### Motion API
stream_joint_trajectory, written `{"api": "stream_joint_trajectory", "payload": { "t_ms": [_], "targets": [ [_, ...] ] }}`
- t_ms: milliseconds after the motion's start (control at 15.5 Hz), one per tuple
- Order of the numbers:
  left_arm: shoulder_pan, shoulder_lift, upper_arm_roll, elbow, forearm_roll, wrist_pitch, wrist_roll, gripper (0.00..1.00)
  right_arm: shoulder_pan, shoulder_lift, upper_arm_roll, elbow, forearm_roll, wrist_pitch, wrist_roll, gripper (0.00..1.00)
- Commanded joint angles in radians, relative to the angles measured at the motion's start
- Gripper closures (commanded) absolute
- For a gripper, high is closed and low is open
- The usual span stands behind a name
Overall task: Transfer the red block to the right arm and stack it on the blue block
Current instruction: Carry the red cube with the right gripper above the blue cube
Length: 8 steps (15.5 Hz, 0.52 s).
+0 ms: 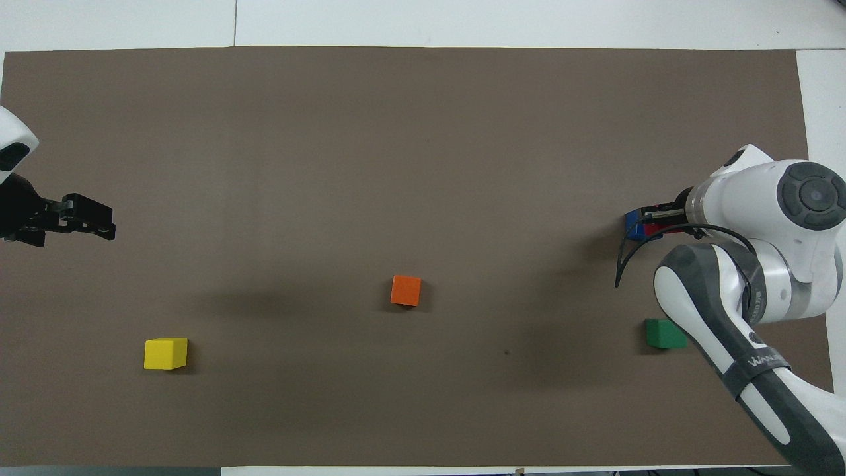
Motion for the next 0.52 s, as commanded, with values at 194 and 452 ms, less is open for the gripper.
{"api": "stream_joint_trajectory", "payload": {
  "t_ms": [194, 452],
  "targets": [
    [-0.013, -0.007, 0.005, 0.011, -0.008, 0.002, 0.006, 0.00, -0.019, 0.009, 0.010, -0.038, 0.027, 0.067, -0.027, 0.44],
    [-0.013, -0.019, 0.016, 0.012, -0.028, 0.030, 0.011, 0.00, -0.010, 0.009, 0.010, -0.024, 0.031, 0.043, -0.021, 0.00]
  ]
}}
